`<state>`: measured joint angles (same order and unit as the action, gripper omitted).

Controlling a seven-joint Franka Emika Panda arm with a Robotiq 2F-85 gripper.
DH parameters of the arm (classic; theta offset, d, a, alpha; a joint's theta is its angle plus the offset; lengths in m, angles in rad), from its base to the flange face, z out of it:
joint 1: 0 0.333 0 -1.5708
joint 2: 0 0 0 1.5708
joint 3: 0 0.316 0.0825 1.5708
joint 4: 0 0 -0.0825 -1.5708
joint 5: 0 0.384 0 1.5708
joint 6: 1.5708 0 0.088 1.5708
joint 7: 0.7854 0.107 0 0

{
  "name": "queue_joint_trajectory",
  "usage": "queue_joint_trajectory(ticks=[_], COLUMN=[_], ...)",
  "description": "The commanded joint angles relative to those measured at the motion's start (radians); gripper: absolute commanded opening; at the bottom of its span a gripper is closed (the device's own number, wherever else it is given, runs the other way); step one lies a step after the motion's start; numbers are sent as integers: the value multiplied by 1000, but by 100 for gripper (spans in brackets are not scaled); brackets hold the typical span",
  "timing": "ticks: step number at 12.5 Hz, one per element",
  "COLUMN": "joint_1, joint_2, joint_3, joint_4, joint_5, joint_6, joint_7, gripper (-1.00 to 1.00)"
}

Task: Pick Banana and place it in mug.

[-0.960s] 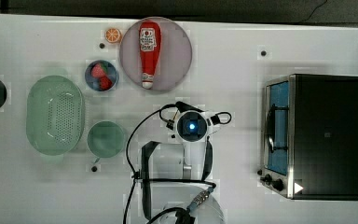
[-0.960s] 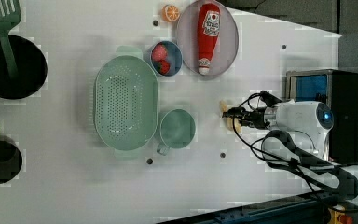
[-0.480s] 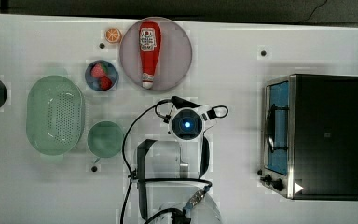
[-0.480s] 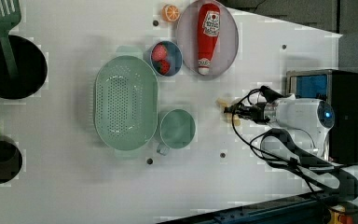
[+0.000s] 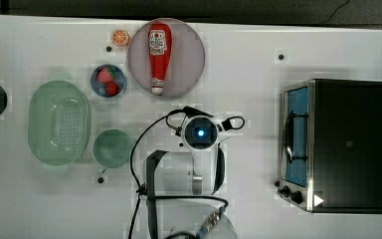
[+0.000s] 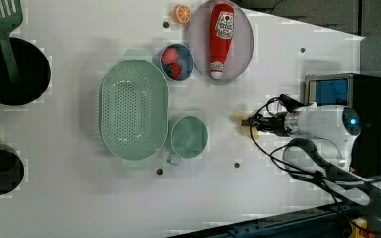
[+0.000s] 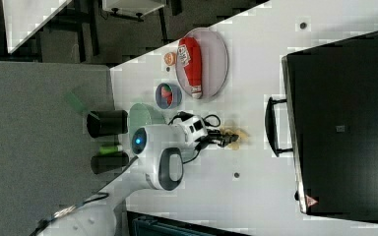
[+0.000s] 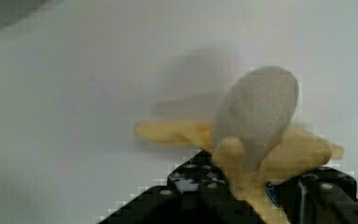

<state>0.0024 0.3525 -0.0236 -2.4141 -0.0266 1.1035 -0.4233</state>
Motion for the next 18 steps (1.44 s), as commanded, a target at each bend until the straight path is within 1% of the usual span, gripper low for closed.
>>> queue_joint_trajectory(ticks=[1, 3, 5, 7, 9, 12, 15, 18], joint_1=[-12, -14, -11, -6, 7, 31, 50, 54], joint_2=[-215, -313, -382, -427, -447, -451, -433, -399], joint_3=[-9, -15, -8, 11, 46, 130, 245, 342], joint_4=[63, 130, 212, 281, 313, 315, 308, 260], joint_5=[20, 20, 20, 21, 48, 140, 140, 140], joint_6=[-215, -427, -595, -709, -784, -789, -769, -655], joint_7=[-16, -16, -16, 4, 35, 188, 432, 609], gripper=[-28, -28, -28, -28, -28, -28, -28, -28])
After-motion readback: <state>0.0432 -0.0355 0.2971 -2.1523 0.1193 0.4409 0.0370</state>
